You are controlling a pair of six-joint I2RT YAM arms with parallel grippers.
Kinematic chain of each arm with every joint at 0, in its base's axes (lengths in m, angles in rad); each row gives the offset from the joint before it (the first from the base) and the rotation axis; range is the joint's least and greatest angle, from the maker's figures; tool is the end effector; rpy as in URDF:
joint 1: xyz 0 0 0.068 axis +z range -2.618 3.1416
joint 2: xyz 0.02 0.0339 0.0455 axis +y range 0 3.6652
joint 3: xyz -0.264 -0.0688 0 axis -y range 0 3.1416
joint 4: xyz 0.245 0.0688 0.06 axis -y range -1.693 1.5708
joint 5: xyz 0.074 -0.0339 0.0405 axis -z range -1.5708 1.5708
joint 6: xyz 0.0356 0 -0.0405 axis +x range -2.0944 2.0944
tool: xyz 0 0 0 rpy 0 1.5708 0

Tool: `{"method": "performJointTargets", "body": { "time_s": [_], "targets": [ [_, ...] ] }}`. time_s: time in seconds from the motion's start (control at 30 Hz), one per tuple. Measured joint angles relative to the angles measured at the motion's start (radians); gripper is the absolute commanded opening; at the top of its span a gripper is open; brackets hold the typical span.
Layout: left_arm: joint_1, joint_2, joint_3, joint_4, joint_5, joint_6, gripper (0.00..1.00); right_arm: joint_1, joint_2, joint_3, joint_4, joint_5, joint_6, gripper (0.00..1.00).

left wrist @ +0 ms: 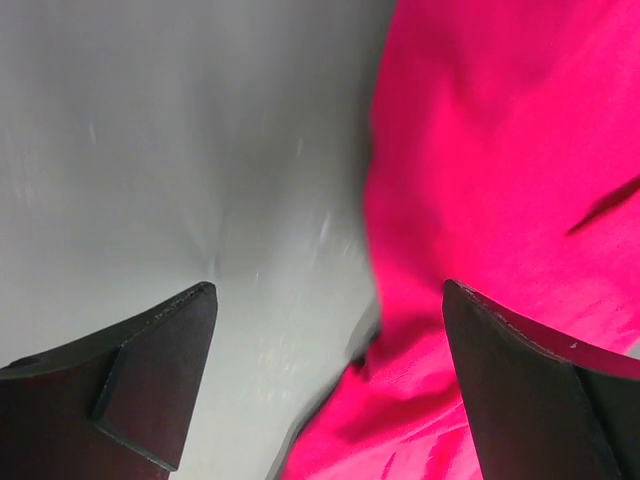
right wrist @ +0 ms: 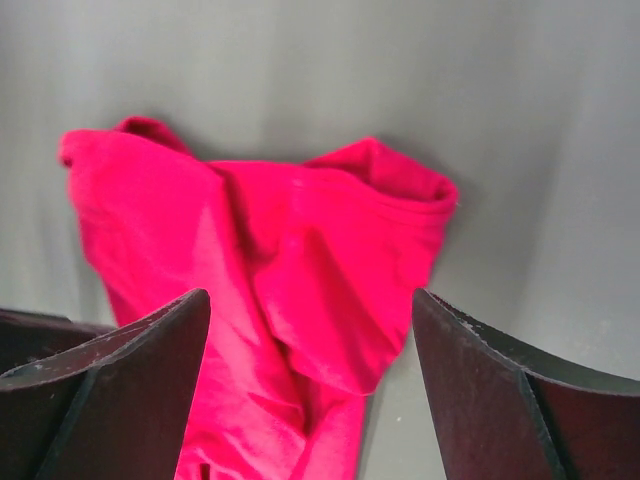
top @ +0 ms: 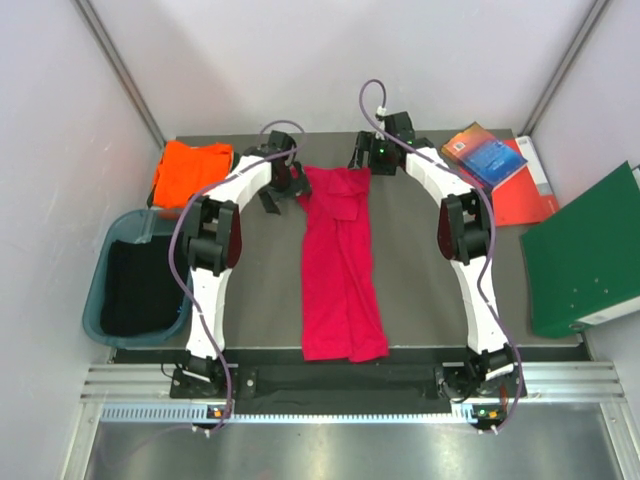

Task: Fold and stack the t-shirts
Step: Rotate the tshirt 90 degrees

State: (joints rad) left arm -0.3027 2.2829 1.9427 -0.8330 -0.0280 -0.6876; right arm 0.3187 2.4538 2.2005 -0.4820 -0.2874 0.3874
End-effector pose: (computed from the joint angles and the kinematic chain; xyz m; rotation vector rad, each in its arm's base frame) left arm 0.4641 -0.1439 0.1871 -0.5374 2.7168 -0.2310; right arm 0.5252 0.1839 0.2052 -0.0706 2.3680 0.6838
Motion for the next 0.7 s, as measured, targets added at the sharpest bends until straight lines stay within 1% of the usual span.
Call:
{"method": "performJointTargets", "body": {
  "time_s": [0.13,0.23,0.33,0.37,0.43,0.47,0.53,0.6,0.7],
  "targets": [
    [0.044,0.029,0.050,0.048,0.067,0.007,0.99,0.000,0.003,-0.018,-0.009,0.034,0.026,0.80],
    [0.069,0.044,0.058,0.094,0.120,0.006,0.99,0.002,0.012,-0.026,-0.013,0.045,0.042,0.76],
    [0.083,0.088,0.099,0.123,0.167,-0.001,0.99,0.008,0.032,-0.025,-0.013,0.046,0.055,0.60],
    [0.085,0.105,0.127,0.129,0.186,-0.006,0.99,0.011,0.042,-0.025,-0.013,0.043,0.061,0.46],
    [0.085,0.149,0.193,0.137,0.213,-0.016,0.99,0.014,0.056,-0.019,0.002,0.027,0.074,0.29],
    [0.084,0.175,0.232,0.139,0.233,-0.021,0.99,0.015,0.060,-0.019,0.006,0.016,0.085,0.16],
    [0.084,0.230,0.316,0.152,0.269,-0.028,0.99,0.017,0.069,-0.018,0.009,-0.001,0.098,0.06],
    [0.083,0.265,0.368,0.172,0.303,-0.037,0.99,0.017,0.083,-0.018,0.023,-0.016,0.123,0.03],
    [0.081,0.296,0.398,0.215,0.355,-0.058,0.99,0.014,0.086,-0.018,0.030,-0.026,0.135,0.00]
  ]
}}
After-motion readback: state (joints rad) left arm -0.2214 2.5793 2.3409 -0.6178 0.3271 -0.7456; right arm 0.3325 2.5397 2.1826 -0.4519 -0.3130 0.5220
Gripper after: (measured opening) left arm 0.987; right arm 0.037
